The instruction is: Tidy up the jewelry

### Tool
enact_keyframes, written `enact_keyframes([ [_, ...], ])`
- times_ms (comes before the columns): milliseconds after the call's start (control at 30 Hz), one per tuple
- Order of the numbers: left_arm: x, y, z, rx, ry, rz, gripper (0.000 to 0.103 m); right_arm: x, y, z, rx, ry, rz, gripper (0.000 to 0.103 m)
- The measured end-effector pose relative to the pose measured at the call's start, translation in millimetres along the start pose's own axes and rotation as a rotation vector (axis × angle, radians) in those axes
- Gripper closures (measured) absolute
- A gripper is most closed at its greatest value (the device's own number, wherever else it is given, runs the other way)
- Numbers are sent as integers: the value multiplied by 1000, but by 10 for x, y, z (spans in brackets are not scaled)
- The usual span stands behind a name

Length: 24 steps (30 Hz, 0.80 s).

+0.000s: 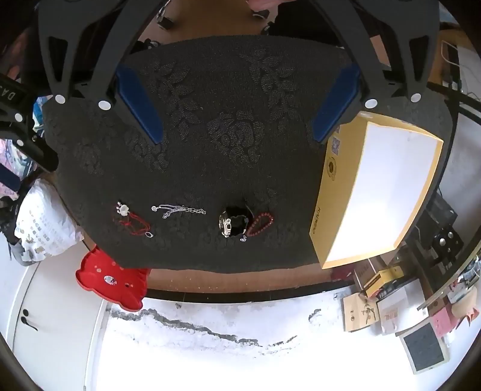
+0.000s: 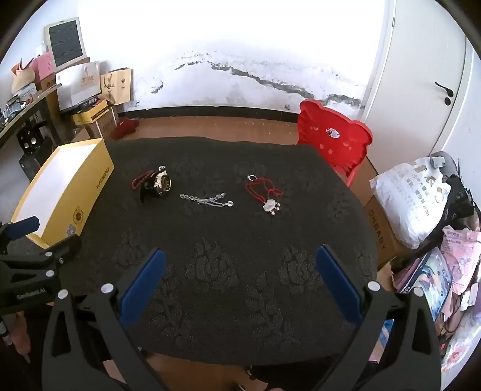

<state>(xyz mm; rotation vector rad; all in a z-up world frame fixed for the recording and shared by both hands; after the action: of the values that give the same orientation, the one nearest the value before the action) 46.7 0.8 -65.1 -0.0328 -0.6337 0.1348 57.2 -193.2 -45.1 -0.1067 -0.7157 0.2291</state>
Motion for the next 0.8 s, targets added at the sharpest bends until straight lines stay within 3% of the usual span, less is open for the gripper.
enact_keyframes([
  [100, -15, 39, -4, 3, -1, 1, 6, 4, 5, 35, 1, -9, -4, 6],
  [133, -27, 9, -26, 16, 34, 5, 6, 6, 11, 56, 1, -14, -4, 6],
  [233, -4, 12, -21, 16, 30, 12, 6, -21, -11, -17, 19, 28, -25, 6],
  [800, -38, -7, -47, 34, 20, 7, 6, 6, -44, 3, 19, 33, -24, 6],
])
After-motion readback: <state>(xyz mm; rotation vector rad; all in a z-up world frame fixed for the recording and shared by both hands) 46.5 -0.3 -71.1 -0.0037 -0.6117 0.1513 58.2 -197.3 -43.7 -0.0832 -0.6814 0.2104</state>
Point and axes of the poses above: each gripper's, at about its wrist camera, not at the fingertips, and z roughly against the way its jaws point, y to its left, x to its top, the point moved 8 cm from there along -z, roughly the way its jaws point, and after that the axes turned 10 degrees about z, right-handed, at the moved point
